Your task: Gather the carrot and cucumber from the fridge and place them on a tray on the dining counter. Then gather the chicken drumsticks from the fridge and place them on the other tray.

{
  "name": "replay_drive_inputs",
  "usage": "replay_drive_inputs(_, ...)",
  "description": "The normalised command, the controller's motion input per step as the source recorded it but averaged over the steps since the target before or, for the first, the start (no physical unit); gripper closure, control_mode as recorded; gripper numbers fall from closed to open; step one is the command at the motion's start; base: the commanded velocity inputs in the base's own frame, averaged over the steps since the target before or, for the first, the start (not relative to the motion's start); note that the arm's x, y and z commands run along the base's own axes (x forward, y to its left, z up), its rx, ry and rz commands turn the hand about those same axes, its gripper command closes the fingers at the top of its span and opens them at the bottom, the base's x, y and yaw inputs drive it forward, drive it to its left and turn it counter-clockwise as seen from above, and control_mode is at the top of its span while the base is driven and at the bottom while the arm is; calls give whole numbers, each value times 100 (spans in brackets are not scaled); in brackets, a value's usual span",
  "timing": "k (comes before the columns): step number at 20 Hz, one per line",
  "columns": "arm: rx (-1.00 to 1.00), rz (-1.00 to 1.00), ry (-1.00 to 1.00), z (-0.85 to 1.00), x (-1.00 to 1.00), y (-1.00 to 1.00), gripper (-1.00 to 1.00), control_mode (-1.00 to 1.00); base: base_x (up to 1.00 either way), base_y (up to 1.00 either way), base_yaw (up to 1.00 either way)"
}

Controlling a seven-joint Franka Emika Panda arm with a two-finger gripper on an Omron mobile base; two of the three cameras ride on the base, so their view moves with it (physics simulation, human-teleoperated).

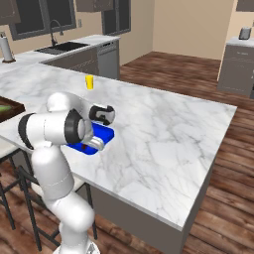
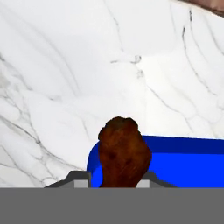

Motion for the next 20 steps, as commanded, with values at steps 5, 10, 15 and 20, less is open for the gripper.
replay_drive_inputs(5, 0, 0, 21, 28, 44, 10, 100, -100, 0, 0, 0)
replay_drive_inputs(10, 0, 0, 13, 59, 47, 16, 100, -100, 0, 0, 0)
replay_drive_inputs(15, 0, 0, 18, 31, 52, 13, 100, -100, 0, 0, 0)
replay_drive_inputs(20, -3, 0, 27, 3, 62, 13, 100, -100, 0, 0, 0)
